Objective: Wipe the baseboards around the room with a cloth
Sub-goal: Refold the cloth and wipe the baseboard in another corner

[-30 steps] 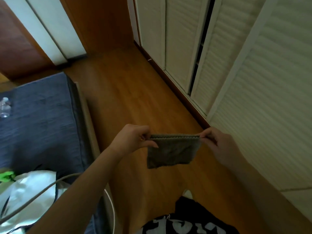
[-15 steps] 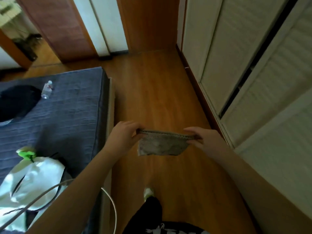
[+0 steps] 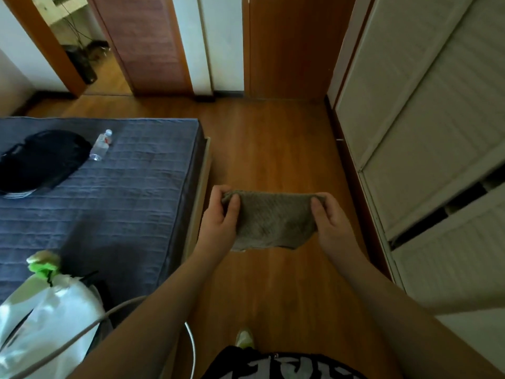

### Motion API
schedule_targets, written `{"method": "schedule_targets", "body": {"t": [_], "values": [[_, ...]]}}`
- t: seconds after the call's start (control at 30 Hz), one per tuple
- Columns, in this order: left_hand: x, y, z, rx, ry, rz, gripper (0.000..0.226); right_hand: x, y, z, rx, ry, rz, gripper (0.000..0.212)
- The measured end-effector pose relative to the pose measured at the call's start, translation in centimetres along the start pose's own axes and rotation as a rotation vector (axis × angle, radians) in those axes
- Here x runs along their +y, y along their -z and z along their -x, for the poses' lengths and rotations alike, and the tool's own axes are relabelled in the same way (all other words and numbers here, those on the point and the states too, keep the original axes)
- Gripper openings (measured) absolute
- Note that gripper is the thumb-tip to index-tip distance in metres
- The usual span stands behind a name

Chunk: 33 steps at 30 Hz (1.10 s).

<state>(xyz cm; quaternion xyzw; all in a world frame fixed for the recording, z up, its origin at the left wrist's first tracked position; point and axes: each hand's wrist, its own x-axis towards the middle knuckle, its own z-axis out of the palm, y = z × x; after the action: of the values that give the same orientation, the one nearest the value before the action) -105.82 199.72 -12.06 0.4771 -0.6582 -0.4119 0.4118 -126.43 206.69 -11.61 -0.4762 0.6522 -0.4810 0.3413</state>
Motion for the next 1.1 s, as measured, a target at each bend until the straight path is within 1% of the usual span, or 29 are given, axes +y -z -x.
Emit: {"method": "schedule_targets", "body": {"t": [0.1, 0.17, 0.23, 0.33, 0.43, 0.5, 0.57, 0.6, 0.63, 0.67, 0.7, 0.77, 0.83, 0.9, 0.93, 1.0, 1.07, 1.1], "values": [[0.8, -2.0, -3.4, 0.134, -0.058, -0.026, 0.004, 0.0, -0.7, -3.2, 0.205, 0.1, 0.052, 0.021], [1.0, -3.5, -5.9, 0.18, -0.069, -0.031, 0.005, 0.1, -0.4, -5.6, 0.282, 0.125, 0.055, 0.026], [1.0, -5.3, -8.7, 0.177, -0.05, -0.046, 0.005, 0.6, 0.5, -8.7, 0.298, 0.074, 0.038, 0.028], [1.0, -8.6, -13.1, 0.13, 0.006, -0.044, 0.007, 2.1, 2.9, -14.0, 0.282, -0.013, 0.0, 0.027], [1.4, -11.8, -17.7, 0.062, 0.099, -0.016, 0.013, 3.7, 5.9, -19.4, 0.243, -0.092, -0.027, 0.032], [2.3, -13.7, -20.7, -0.003, 0.232, 0.09, 0.015, 4.4, 7.8, -22.7, 0.209, -0.164, -0.087, 0.032], [3.3, -14.8, -23.5, -0.105, 0.421, 0.333, 0.021, 4.8, 9.2, -25.8, 0.144, -0.284, -0.238, 0.034], [3.5, -15.2, -24.7, -0.164, 0.492, 0.486, 0.028, 4.8, 9.9, -27.3, 0.096, -0.368, -0.357, 0.037], [3.5, -15.5, -25.8, -0.207, 0.533, 0.608, 0.036, 4.7, 10.4, -28.8, 0.037, -0.457, -0.486, 0.041], [3.4, -15.6, -26.9, -0.227, 0.555, 0.674, 0.043, 4.7, 11.0, -30.3, -0.038, -0.534, -0.592, 0.046], [3.2, -15.7, -27.8, -0.227, 0.565, 0.704, 0.047, 4.7, 11.4, -31.7, -0.12, -0.583, -0.67, 0.049], [2.5, -15.6, -29.5, -0.17, 0.594, 0.721, 0.048, 4.3, 11.8, -34.0, -0.237, -0.592, -0.788, 0.049], [1.5, -15.2, -31.6, -0.083, 0.687, 0.724, 0.043, 4.3, 11.4, -36.5, -0.289, -0.55, -0.888, 0.045], [0.2, -14.6, -33.7, -0.053, 0.759, 0.697, 0.039, 4.6, 10.4, -39.0, -0.33, -0.528, -0.911, 0.042], [-0.6, -14.4, -34.8, -0.037, 0.76, 0.697, 0.037, 4.8, 9.6, -40.4, -0.344, -0.526, -0.882, 0.039], [-2.0, -14.1, -37.2, 0.027, 0.7, 0.687, 0.031, 4.8, 7.8, -43.3, -0.373, -0.502, -0.786, 0.032], [-3.9, -13.5, -40.0, 0.11, 0.59, 0.547, 0.028, 4.4, 5.8, -46.5, -0.381, -0.456, -0.631, 0.02], [-4.7, -13.2, -41.5, 0.136, 0.533, 0.445, 0.031, 4.2, 4.8, -48.1, -0.368, -0.408, -0.526, 0.016]]}}
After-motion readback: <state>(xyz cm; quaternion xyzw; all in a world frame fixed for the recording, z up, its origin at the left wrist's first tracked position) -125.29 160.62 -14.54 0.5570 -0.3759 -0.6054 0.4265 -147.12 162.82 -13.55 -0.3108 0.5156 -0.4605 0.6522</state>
